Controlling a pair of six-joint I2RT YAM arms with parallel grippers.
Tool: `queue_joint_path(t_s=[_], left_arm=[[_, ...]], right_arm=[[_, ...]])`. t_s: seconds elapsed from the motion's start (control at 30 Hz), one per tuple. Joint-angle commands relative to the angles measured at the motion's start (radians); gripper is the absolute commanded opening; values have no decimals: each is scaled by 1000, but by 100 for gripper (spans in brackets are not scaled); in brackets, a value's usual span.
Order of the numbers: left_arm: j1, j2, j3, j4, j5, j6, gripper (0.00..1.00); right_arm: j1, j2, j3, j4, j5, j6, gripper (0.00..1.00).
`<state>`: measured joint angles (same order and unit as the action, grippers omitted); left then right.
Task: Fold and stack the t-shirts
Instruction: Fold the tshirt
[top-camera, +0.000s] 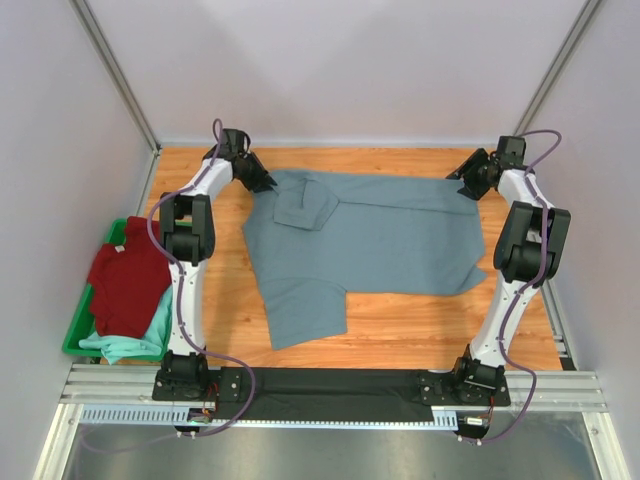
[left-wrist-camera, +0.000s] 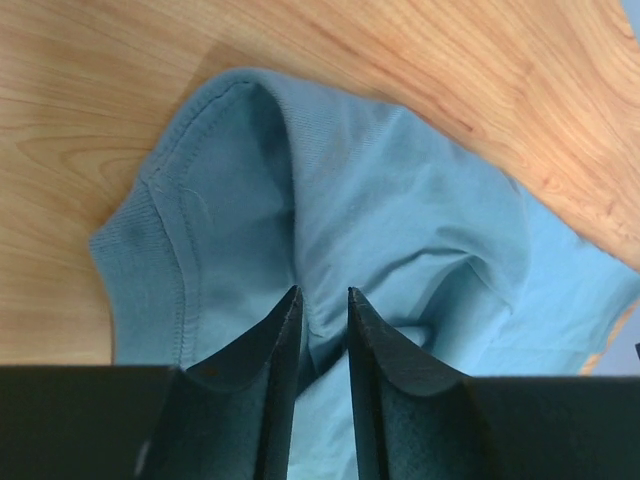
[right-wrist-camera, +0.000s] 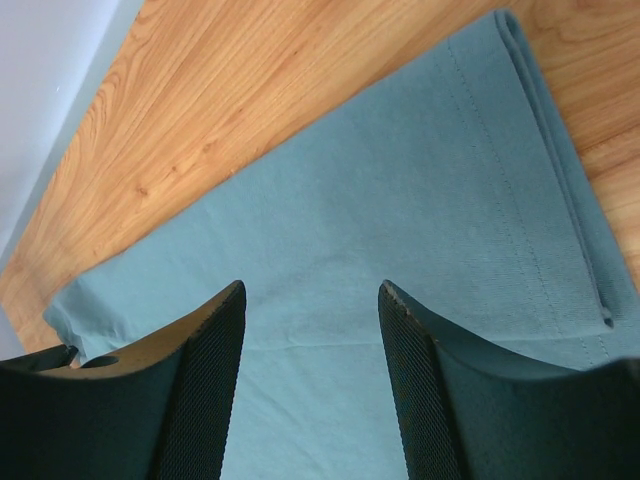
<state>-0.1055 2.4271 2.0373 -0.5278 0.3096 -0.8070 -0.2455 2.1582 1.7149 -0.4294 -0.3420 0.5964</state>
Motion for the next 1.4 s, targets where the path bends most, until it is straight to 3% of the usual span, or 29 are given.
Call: queue_joint_path(t_s=[0.0, 0.2, 0.6, 0.83, 1.23, 1.37], left_arm=[[-8, 13, 1, 5, -12, -41, 33], [-13, 29, 4, 5, -32, -44, 32], [-17, 79, 113, -32, -50, -11, 13], [-17, 78, 118, -38, -52, -7, 22], [-43, 69, 136, -38, -69, 14, 9], [-48, 43, 136, -51, -115, 49, 1]], right_arm=[[-9, -26, -1, 47, 3, -23, 57], [-20, -32, -15, 54, 5, -27, 57], [-25, -29, -23, 47, -5, -30, 57], [-26, -31, -29, 41, -2, -41, 57], [-29, -26, -21, 41, -6, -38, 57], [-29, -26, -18, 41, -8, -43, 56]])
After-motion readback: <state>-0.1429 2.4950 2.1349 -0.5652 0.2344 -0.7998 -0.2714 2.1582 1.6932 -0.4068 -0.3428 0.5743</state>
